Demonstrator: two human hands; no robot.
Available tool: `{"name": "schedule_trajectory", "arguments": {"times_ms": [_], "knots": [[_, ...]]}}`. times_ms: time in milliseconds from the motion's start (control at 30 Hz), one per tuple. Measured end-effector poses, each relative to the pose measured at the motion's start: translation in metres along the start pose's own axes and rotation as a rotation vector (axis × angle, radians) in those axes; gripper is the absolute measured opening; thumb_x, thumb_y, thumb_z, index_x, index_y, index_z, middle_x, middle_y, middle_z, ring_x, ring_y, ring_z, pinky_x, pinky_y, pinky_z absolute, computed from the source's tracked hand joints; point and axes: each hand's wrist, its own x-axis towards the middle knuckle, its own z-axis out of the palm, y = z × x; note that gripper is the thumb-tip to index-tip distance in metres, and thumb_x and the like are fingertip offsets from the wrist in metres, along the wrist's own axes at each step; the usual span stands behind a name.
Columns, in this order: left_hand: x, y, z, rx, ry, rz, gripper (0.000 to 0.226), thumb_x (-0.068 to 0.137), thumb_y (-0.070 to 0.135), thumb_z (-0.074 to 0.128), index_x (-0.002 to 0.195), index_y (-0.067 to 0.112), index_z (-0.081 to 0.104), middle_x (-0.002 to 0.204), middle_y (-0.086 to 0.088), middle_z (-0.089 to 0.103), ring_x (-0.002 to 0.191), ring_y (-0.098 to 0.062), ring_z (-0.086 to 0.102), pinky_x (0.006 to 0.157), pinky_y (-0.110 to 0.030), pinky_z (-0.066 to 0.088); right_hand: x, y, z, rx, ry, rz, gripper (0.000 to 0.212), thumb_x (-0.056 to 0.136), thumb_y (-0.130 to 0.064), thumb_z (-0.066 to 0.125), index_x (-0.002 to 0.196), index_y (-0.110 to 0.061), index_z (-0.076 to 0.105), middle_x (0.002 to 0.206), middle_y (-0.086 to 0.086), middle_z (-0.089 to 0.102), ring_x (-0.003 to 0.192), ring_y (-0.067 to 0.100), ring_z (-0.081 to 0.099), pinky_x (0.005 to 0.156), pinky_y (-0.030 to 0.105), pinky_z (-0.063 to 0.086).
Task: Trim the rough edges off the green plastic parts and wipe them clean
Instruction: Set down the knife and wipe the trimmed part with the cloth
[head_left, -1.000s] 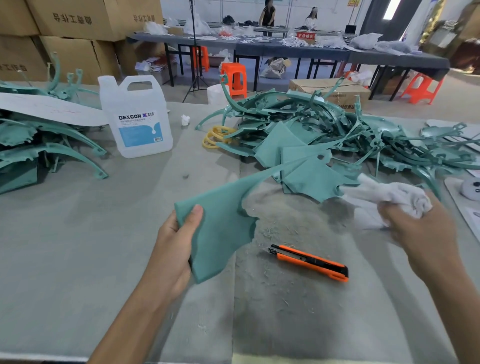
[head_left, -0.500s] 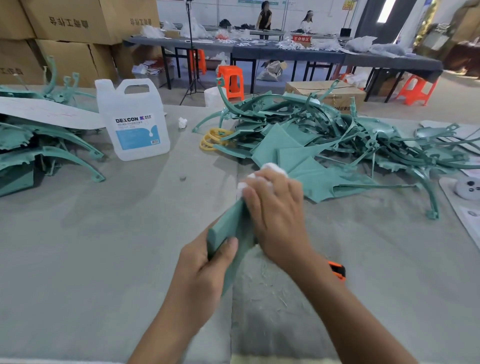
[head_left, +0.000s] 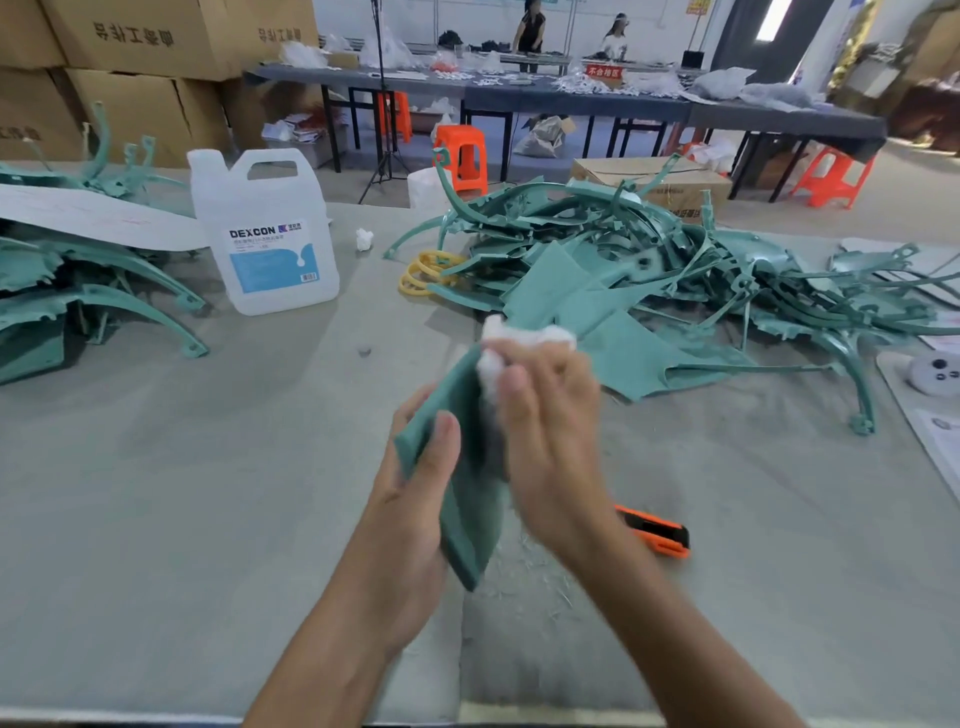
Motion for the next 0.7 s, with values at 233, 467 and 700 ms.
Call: {"name": "schedule_trajectory", "arguments": {"times_ms": [233,467,700], "knots": [[0.019,0.013,0.001,-0.081,0.180,-0.117,0.068,0.052,0.086,0.064,0.073,0.022,0.067,0.075,0.002,0.062,0.068,-0.011,0.065,0.061,-0.023,0.054,-0.056,-0.016,0.031,0.246,-0.146,-0.101,0.023,0.110,-0.039,0.038,0.122,-0.029,0.055,0.116,-0.018,0.052,0.113,0.012,0.054,0.097,0.020,0.039],[0.016,0.013,0.008,-0.212,0.139,0.083,0.063,0.088,0.067,0.041,0.124,0.024,0.070,0.130,-0.004,0.068,0.121,-0.017,0.064,0.092,-0.032,0.056,0.005,0.045,0.030,-0.049,-0.023,0.279,0.018,0.107,-0.024,0.047,0.106,-0.009,0.058,0.105,0.006,0.052,0.100,0.020,0.052,0.092,0.041,0.047],[0.024,0.004,-0.008,0.517,0.374,0.437,0.041,0.092,0.058,0.050,0.126,0.039,0.063,0.122,0.018,0.069,0.111,0.005,0.062,0.087,-0.012,0.048,-0.006,0.026,0.011,0.480,-0.080,0.582,0.027,0.107,-0.037,0.048,0.104,-0.017,0.066,0.100,0.020,0.069,0.091,0.026,0.067,0.089,0.045,0.053]]}}
